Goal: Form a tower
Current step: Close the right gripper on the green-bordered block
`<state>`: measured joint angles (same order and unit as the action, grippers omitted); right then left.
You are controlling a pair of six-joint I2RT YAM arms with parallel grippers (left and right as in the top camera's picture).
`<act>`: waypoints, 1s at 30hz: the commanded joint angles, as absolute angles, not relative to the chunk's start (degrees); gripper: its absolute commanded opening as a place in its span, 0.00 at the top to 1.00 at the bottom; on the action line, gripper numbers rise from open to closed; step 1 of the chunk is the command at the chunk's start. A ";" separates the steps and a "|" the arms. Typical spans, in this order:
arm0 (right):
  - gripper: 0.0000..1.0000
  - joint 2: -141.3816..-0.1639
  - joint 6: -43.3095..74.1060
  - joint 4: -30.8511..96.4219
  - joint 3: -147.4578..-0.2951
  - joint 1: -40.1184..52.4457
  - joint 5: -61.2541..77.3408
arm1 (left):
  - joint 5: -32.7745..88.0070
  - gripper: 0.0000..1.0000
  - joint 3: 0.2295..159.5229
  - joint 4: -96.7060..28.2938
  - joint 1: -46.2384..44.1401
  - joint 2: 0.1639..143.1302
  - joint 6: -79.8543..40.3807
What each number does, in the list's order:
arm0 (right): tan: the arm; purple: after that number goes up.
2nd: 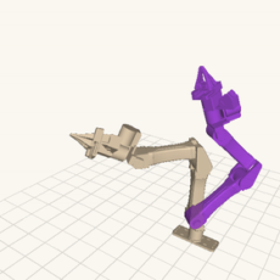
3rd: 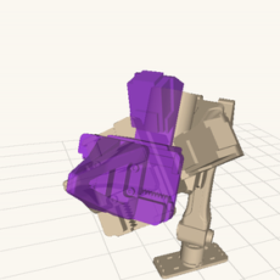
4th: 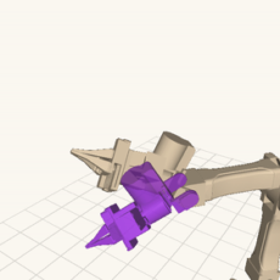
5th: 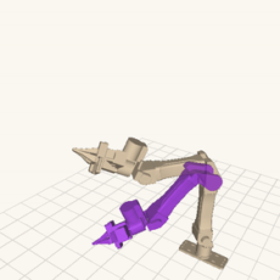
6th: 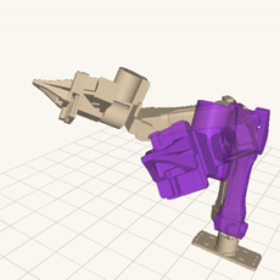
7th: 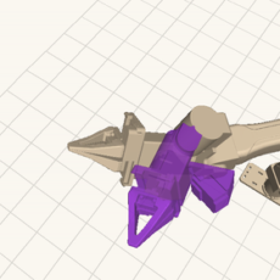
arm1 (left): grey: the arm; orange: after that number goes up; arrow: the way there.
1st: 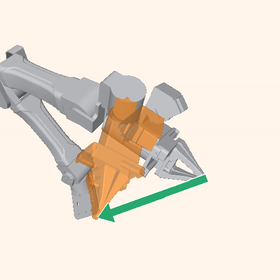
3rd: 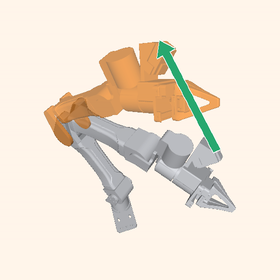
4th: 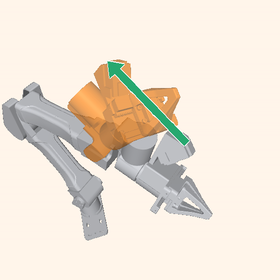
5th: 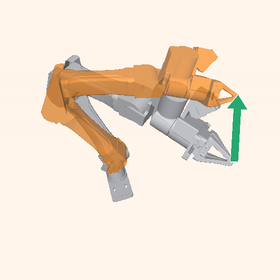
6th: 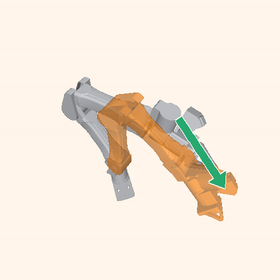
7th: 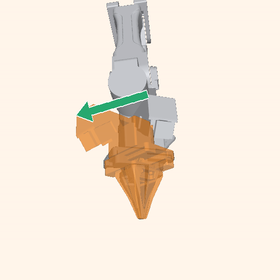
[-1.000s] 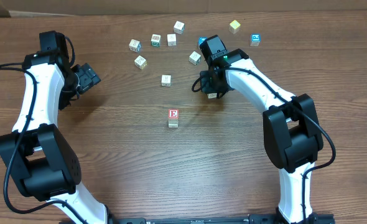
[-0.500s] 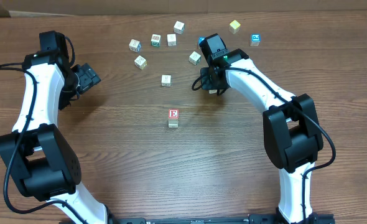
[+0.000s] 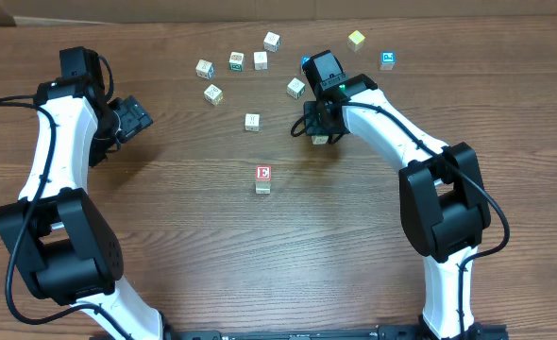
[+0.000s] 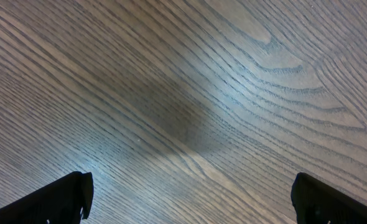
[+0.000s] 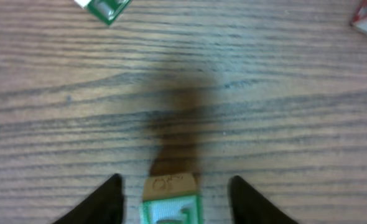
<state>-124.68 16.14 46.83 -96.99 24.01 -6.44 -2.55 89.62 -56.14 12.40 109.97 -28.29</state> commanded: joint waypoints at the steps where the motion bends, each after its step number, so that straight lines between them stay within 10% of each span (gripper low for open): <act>1: 0.38 -124.31 16.34 46.78 -96.71 24.05 -6.81 | -2.52 0.00 90.11 -56.12 12.25 110.26 -27.66; 30: 0.54 -124.31 19.55 55.88 -96.71 23.99 -7.05 | -2.50 0.00 90.11 -56.12 12.25 110.26 -27.66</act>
